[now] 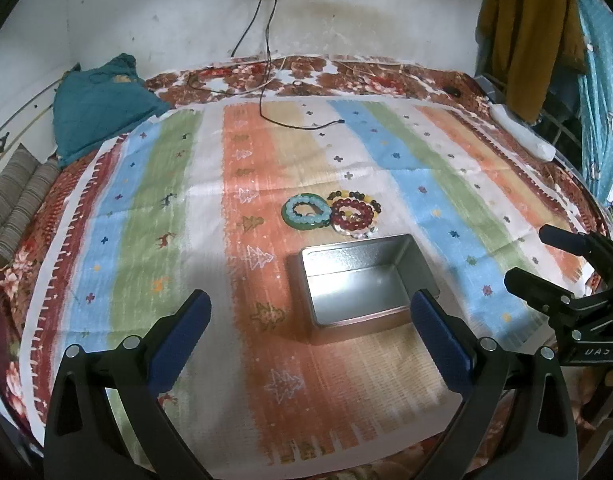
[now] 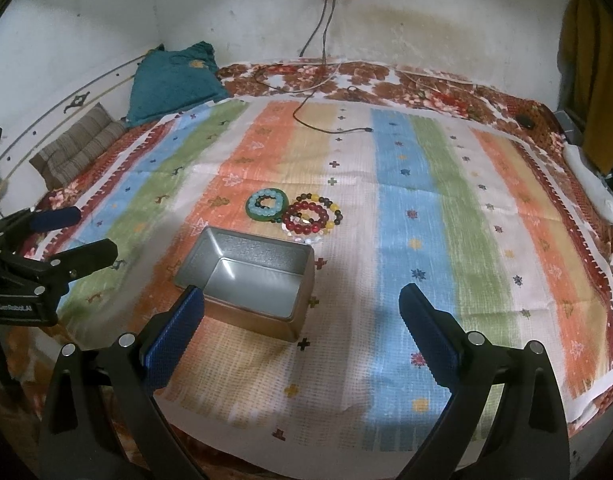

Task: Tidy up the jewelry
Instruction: 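Move both tools toward the bracelet pile beside the silver tin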

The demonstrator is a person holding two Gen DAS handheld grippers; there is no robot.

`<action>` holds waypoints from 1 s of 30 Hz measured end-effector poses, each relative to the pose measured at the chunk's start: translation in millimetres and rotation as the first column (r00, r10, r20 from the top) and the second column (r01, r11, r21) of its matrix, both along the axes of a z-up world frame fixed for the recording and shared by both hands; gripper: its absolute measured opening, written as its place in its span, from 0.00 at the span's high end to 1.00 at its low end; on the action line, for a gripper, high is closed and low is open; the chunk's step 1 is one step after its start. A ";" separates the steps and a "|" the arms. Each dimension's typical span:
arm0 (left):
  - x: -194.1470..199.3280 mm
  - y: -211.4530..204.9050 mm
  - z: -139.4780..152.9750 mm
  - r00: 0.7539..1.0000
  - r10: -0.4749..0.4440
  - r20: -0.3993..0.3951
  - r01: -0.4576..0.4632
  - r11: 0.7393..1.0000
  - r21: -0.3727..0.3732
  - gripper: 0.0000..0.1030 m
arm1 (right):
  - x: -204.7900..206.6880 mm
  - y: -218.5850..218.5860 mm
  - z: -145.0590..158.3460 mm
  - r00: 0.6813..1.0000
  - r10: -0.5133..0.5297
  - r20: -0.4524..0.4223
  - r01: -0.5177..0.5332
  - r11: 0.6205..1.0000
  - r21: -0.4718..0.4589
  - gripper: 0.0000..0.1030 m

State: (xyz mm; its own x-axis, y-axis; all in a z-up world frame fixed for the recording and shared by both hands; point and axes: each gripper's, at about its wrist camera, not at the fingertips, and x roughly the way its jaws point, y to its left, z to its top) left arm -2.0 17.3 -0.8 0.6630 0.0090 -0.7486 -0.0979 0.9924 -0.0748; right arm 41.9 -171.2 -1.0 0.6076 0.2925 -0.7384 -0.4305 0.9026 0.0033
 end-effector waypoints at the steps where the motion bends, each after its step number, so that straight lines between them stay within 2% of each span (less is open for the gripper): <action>1: -0.5 -0.1 -0.2 1.000 -0.004 0.000 0.004 1.000 0.000 0.05 | 0.4 0.1 -0.3 1.000 -0.004 -0.001 0.004 1.000 -0.004 0.04; 16: 5.3 3.3 -3.2 1.000 0.014 -0.016 -0.014 1.000 0.014 0.05 | 13.0 -1.6 -2.9 0.999 -0.037 -0.010 0.037 0.999 -0.016 0.04; 21: 14.8 -1.3 -1.0 1.000 0.010 -0.021 -0.009 0.999 0.049 0.05 | 21.5 1.6 -3.6 0.999 -0.037 -0.017 0.036 0.999 -0.024 0.04; 24: 22.6 2.3 0.7 1.000 0.014 -0.024 -0.013 0.999 0.042 0.05 | 26.1 3.4 -1.1 0.999 -0.033 0.001 0.033 0.999 -0.028 0.04; 30: 37.1 9.2 1.4 0.999 0.042 -0.034 -0.040 0.998 0.052 0.05 | 39.5 8.0 -4.5 0.999 -0.027 -0.021 0.026 0.999 -0.046 0.04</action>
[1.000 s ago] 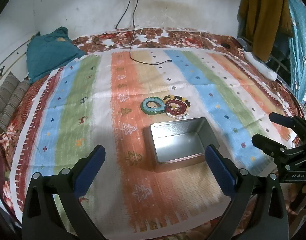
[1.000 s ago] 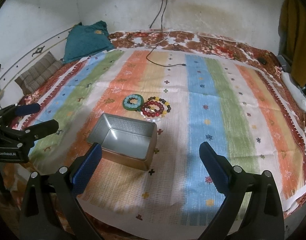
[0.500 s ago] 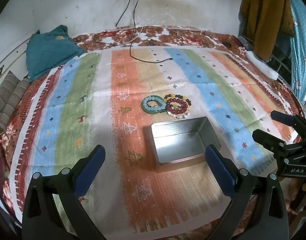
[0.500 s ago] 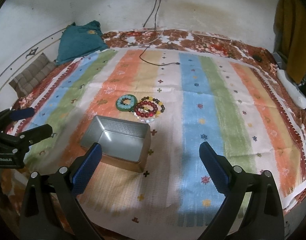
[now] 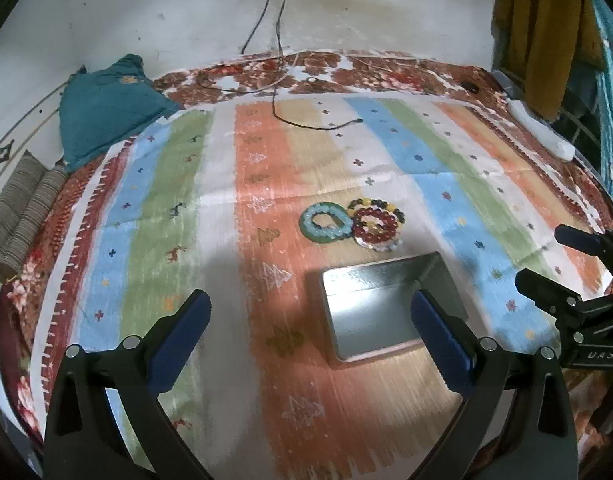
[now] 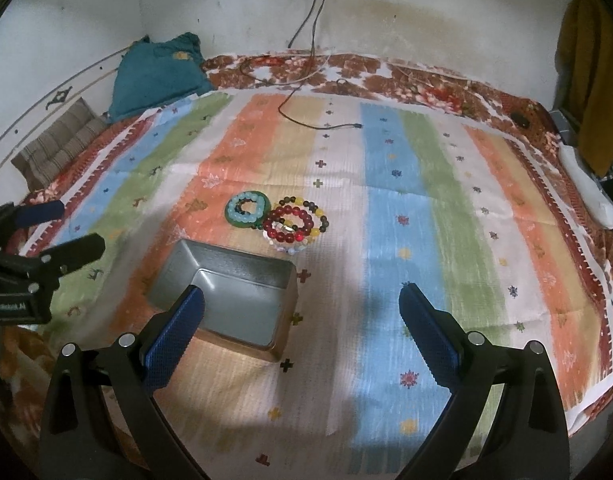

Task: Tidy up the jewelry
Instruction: 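Move both tools toward the bracelet pile beside the silver tin, then grasp the light blue bead bracelet with left tool while right tool grasps red bead bracelet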

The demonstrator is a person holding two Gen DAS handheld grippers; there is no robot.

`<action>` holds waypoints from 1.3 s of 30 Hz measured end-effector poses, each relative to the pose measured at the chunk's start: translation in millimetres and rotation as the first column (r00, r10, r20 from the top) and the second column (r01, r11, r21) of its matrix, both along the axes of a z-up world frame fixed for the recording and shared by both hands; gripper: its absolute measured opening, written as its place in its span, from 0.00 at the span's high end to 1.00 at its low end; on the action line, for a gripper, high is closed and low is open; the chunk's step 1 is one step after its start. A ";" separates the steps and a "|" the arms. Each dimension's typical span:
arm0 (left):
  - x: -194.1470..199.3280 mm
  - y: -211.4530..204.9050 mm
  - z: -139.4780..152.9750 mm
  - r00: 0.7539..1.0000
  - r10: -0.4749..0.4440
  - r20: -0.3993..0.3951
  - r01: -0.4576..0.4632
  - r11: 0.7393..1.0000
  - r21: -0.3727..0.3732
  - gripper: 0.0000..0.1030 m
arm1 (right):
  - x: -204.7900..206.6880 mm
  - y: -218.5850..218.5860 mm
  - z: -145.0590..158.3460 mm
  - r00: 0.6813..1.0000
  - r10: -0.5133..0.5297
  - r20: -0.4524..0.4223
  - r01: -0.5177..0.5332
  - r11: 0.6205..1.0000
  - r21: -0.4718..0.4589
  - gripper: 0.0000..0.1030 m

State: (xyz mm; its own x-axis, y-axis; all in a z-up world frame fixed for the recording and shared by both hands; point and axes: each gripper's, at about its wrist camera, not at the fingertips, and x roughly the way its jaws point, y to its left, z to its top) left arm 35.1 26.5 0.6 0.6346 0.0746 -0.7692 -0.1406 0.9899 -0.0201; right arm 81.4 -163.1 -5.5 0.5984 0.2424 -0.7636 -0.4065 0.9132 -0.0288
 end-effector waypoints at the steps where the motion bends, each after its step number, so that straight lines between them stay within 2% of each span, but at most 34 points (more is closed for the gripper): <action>1: 1.0 0.9 0.5 1.000 -0.002 0.002 0.002 1.000 -0.005 0.05 | 1.7 0.7 0.0 1.000 0.000 -0.001 0.000 1.000 -0.002 0.04; 10: 25.8 5.2 -1.7 1.000 0.003 -0.026 -0.003 1.000 0.012 0.05 | 24.9 4.5 -4.1 0.999 -0.013 -0.039 0.013 1.000 0.007 0.04; 16: 45.7 10.4 -3.6 0.999 0.028 -0.045 -0.027 1.000 0.013 0.05 | 42.3 1.6 -7.8 0.996 -0.034 -0.082 0.038 0.998 0.052 0.04; 20: 58.9 15.9 -9.3 0.997 0.048 -0.067 -0.046 0.999 0.018 0.05 | 56.3 2.6 -13.7 0.992 -0.051 -0.114 0.056 0.997 0.043 0.04; 30: 87.0 22.0 -21.8 0.991 0.071 -0.114 -0.067 0.997 0.036 0.05 | 73.5 11.1 -22.3 0.990 -0.054 -0.132 0.055 0.999 0.002 0.04; 39: 111.9 18.3 -35.1 0.987 0.049 -0.154 -0.039 0.997 0.071 0.05 | 92.3 21.8 -33.5 0.984 -0.050 -0.173 0.048 0.999 -0.016 0.04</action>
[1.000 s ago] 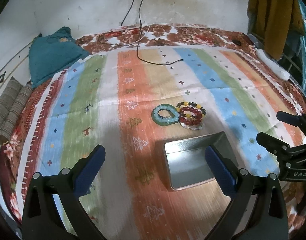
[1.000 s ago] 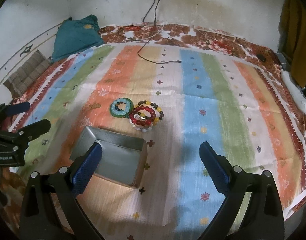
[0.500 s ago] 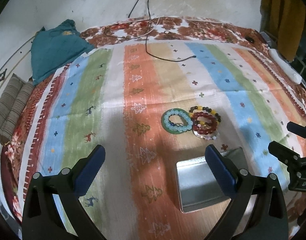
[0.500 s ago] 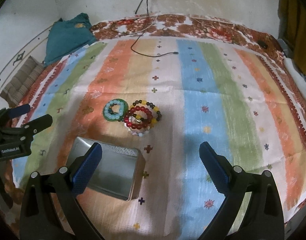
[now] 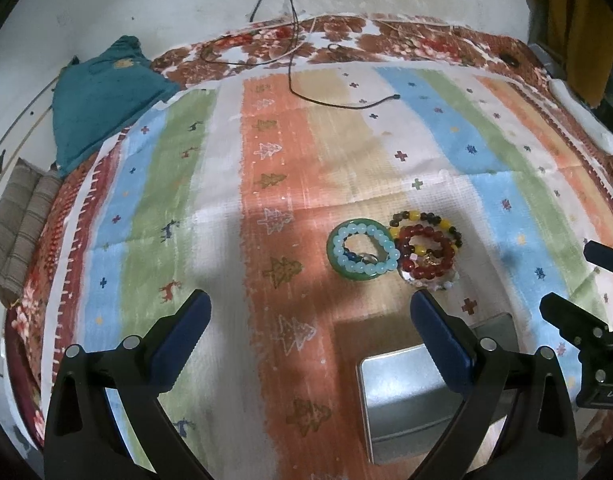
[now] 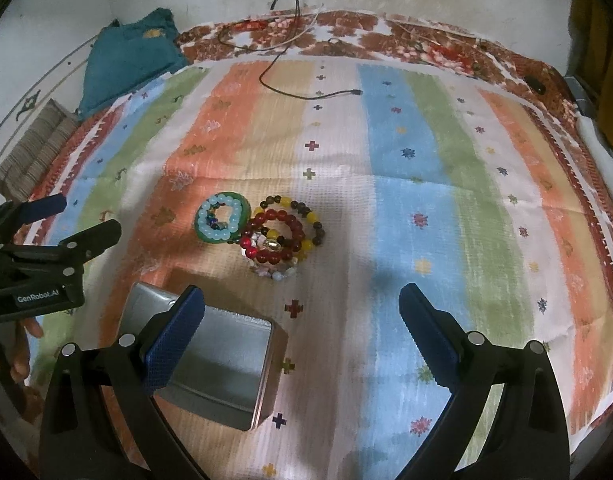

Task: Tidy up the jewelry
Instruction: 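Grasp the light blue bead bracelet with left tool while right tool grasps red bead bracelet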

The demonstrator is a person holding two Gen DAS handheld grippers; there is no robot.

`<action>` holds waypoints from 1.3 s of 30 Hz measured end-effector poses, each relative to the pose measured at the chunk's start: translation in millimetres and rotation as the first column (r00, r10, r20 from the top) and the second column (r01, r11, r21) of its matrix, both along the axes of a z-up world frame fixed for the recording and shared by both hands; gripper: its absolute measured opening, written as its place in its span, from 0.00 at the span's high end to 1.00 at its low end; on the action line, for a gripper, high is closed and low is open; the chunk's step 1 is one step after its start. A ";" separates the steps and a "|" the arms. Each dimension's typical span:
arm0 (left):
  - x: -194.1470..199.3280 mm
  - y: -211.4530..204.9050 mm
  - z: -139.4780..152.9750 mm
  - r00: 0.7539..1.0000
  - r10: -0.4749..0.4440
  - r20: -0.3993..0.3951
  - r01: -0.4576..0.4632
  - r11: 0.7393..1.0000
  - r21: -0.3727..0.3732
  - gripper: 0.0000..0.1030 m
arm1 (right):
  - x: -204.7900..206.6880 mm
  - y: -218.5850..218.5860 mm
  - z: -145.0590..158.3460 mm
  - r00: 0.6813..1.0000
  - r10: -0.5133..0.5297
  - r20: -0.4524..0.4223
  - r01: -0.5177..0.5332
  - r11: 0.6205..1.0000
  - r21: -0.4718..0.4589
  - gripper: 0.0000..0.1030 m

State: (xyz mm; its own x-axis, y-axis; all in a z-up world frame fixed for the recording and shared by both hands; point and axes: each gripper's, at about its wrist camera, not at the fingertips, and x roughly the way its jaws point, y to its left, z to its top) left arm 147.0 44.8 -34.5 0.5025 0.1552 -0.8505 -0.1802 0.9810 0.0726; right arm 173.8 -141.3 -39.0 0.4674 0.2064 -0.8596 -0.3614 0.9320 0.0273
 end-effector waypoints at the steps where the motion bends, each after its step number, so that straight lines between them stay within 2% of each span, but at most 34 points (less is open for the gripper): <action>1: 1.8 0.4 -1.7 1.000 -0.001 -0.005 0.001 1.000 0.004 0.05 | 2.7 0.6 -1.5 1.000 -0.003 -0.007 0.003 1.000 0.002 0.04; 10: 24.6 6.4 -20.0 0.998 -0.001 -0.056 0.001 1.000 0.007 0.05 | 22.2 7.7 -16.8 0.999 -0.013 -0.046 0.012 0.999 -0.031 0.04; 27: 60.9 16.5 -51.0 0.991 -0.019 -0.131 0.021 1.000 0.011 0.06 | 55.3 16.3 -41.1 0.991 -0.037 -0.127 0.033 0.999 -0.035 0.04; 39: 82.6 19.7 -68.8 0.986 -0.028 -0.165 0.026 1.000 -0.011 0.06 | 74.8 28.8 -60.9 0.986 -0.031 -0.162 0.018 0.997 -0.081 0.04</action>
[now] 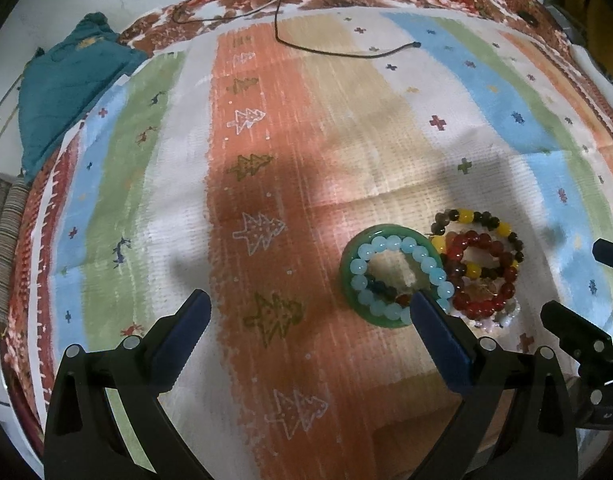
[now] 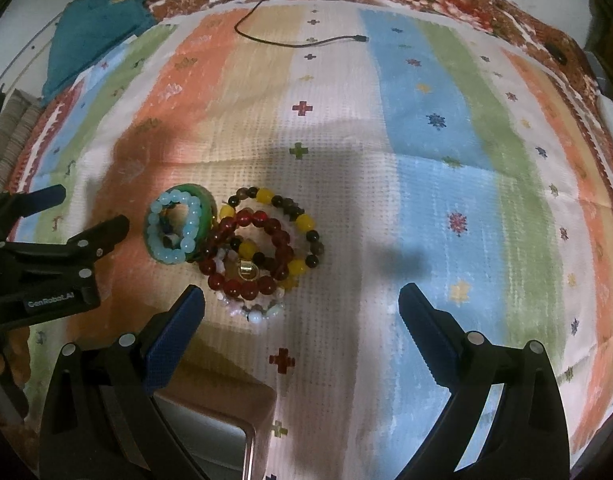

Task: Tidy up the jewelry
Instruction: 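Grasp the light blue bead bracelet with left tool while right tool grasps red bead bracelet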

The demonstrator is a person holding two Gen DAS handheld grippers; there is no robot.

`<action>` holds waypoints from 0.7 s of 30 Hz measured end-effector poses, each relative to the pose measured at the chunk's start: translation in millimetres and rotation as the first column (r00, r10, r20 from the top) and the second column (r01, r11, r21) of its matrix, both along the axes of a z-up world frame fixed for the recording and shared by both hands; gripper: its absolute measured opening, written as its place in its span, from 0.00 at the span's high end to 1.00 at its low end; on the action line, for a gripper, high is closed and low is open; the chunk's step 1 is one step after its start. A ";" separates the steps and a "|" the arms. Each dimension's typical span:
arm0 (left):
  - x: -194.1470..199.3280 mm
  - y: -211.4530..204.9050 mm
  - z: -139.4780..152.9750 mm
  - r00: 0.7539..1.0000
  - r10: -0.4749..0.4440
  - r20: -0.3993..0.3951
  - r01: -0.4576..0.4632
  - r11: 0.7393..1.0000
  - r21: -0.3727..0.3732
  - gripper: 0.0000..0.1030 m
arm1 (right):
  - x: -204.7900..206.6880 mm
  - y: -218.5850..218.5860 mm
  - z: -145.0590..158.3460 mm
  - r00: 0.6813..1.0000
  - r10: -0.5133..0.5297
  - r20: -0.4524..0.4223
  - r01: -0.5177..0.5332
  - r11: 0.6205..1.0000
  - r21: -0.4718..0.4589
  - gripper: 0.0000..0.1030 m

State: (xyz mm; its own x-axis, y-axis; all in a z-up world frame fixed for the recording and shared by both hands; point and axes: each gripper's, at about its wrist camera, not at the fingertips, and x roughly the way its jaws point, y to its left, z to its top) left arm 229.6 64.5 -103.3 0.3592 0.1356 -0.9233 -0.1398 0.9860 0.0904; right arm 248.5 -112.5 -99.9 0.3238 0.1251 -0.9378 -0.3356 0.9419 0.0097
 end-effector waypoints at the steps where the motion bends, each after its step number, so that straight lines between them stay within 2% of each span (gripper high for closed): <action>1: 2.1 0.0 -1.9 1.000 -0.002 -0.002 0.002 1.000 0.002 0.07 | 1.0 0.9 -1.6 1.000 0.000 -0.002 0.000 1.000 -0.003 0.04; 3: 6.4 0.9 -5.8 1.000 -0.001 -0.010 0.001 1.000 0.004 0.11 | 3.9 3.5 -6.0 1.000 0.000 -0.013 0.000 1.000 -0.007 0.05; 4: 8.2 2.1 -7.6 1.000 0.001 -0.014 -0.001 1.000 -0.001 0.14 | 5.1 4.8 -7.4 1.000 0.001 -0.017 -0.001 1.000 -0.009 0.11; 5: 9.5 3.6 -8.8 1.000 0.001 -0.018 -0.001 1.000 -0.007 0.14 | 6.3 5.5 -8.8 1.000 0.002 -0.022 -0.002 1.000 -0.012 0.13; 8: 14.7 2.7 -13.2 1.000 -0.009 -0.026 0.008 1.000 -0.007 0.15 | 10.3 8.3 -11.2 1.000 0.003 -0.024 -0.003 1.000 -0.019 0.13; 11: 19.4 1.0 -18.3 0.999 -0.020 -0.040 0.020 1.000 -0.004 0.23 | 14.3 10.7 -13.2 1.000 0.002 -0.027 -0.003 1.000 -0.024 0.13; 14: 24.2 -1.7 -23.9 0.998 -0.032 -0.055 0.033 0.999 0.003 0.28 | 17.6 11.5 -17.6 0.999 0.000 -0.039 -0.001 1.000 -0.029 0.18; 16: 25.6 -3.0 -26.6 0.997 -0.039 -0.061 0.040 0.999 0.002 0.34 | 19.3 12.6 -20.2 0.999 0.001 -0.046 -0.002 0.999 -0.032 0.25; 20: 30.8 -4.9 -31.7 0.996 -0.056 -0.064 0.055 0.998 -0.007 0.46 | 22.6 14.7 -24.0 0.999 0.000 -0.053 -0.002 0.999 -0.033 0.29; 21: 31.9 -5.3 -33.0 0.996 -0.059 -0.067 0.058 0.998 -0.011 0.51 | 23.4 15.0 -24.9 0.999 0.001 -0.054 -0.003 0.999 -0.033 0.32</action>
State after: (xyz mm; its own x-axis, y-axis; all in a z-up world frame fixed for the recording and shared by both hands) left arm 261.5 59.3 -136.2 0.3032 0.1079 -0.9468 -0.0760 0.9931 0.0888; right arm 271.9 -97.5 -124.8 0.2723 0.0939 -0.9576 -0.3371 0.9414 -0.0036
